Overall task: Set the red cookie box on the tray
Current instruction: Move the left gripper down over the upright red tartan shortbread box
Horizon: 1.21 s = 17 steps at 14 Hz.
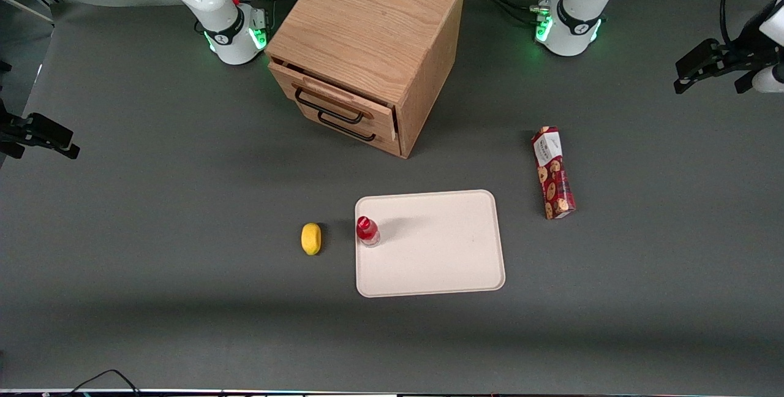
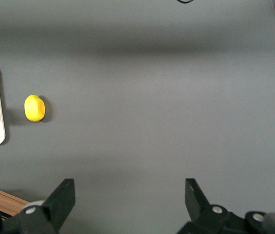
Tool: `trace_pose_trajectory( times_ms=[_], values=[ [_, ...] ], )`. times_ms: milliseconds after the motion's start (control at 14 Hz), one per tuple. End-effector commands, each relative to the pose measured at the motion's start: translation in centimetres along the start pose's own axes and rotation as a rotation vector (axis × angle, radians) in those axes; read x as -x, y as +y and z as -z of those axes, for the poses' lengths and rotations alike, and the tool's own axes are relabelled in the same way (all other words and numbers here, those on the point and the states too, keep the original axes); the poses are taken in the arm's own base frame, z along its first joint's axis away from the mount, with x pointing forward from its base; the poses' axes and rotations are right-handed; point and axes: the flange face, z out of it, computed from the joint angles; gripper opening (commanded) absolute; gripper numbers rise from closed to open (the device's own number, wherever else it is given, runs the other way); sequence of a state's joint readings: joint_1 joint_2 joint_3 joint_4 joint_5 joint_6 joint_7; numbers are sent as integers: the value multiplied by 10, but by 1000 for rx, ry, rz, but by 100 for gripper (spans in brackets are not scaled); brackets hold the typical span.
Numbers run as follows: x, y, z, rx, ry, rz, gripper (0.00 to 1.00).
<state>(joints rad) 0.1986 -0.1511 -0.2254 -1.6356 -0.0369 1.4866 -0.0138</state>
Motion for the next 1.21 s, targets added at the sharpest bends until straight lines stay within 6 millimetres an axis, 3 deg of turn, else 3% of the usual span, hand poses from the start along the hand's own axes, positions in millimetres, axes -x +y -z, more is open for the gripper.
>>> trace_pose_trajectory(
  times_ms=[0,143,214,500,786,1143],
  values=[
    [2,-6,-1,11,-13,-20,100],
    [-3,-6,-15,9,-32,-22,100],
    [-9,-3,-33,11,-62,-27,100],
    [-23,10,-129,16,-110,-26,100],
    [-32,44,-212,20,-95,32,100],
    [-21,77,-303,32,-37,49,100]
  ],
)
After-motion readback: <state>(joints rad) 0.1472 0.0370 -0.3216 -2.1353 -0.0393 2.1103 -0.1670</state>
